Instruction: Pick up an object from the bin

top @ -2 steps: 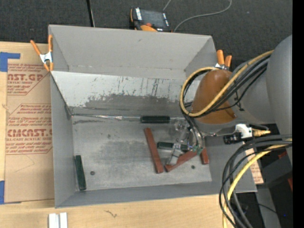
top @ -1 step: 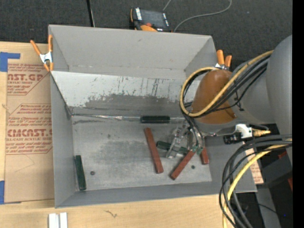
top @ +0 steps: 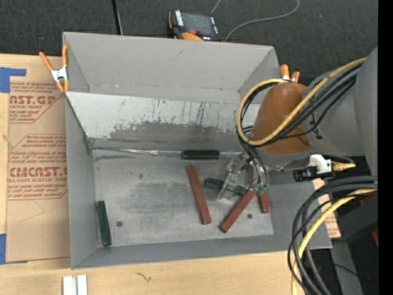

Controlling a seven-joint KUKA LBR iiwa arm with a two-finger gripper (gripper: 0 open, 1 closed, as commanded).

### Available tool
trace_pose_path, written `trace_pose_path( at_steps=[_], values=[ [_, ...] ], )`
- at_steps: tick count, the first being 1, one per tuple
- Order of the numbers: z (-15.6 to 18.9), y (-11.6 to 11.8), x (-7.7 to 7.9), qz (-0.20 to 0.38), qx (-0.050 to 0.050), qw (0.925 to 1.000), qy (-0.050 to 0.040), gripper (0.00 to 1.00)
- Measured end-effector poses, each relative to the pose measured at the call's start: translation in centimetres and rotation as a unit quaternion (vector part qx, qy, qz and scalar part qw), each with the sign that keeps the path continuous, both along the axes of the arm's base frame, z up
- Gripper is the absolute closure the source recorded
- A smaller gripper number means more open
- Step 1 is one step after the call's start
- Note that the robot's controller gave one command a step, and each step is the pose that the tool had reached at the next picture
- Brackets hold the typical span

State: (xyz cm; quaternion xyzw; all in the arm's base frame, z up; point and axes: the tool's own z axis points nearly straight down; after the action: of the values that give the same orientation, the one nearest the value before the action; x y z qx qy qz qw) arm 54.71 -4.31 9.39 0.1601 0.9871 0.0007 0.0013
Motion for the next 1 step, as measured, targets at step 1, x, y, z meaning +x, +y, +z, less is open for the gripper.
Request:
trace_pose_path(
  at_steps=[1],
  values=[
    [2.54, 0.06, 0.08, 0.000, 0.000, 1.0000, -0.0003, 1.00]
  ],
)
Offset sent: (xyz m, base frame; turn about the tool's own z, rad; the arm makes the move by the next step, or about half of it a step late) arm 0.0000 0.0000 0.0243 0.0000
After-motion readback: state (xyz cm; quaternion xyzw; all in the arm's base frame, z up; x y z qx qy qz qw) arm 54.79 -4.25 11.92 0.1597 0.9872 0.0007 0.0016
